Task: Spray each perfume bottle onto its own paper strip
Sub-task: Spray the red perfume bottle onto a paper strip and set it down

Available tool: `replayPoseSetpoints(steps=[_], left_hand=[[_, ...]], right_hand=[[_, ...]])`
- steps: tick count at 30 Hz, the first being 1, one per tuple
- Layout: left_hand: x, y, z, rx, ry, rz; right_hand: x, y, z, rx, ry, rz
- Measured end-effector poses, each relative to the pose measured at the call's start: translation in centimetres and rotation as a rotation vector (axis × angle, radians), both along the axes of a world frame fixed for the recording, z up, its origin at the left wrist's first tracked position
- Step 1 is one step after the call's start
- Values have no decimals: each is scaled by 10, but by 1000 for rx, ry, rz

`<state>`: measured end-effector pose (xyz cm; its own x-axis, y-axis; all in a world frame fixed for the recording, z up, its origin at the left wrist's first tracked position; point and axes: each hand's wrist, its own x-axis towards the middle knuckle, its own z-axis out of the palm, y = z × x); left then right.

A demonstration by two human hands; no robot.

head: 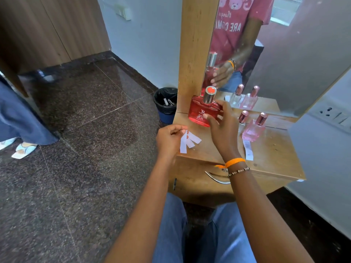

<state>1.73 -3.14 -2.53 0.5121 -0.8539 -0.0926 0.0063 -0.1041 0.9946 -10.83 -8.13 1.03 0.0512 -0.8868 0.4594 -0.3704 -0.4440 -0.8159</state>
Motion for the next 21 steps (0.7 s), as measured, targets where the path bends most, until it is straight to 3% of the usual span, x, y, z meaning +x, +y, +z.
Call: replayPoseSetpoints(steps=[4, 11, 15, 21], left_hand=[[-9, 1, 3, 0, 26, -35], [-24, 14, 12, -197, 71, -308], [-28, 21, 12, -236, 93, -326], [-40, 28, 2, -229, 61, -279]], right_hand=[[-22, 23, 12, 27, -9, 43], [-44, 44, 16, 156, 35, 167], [-56, 48, 18, 260, 28, 222], [-53, 43, 37, 197, -154, 60]])
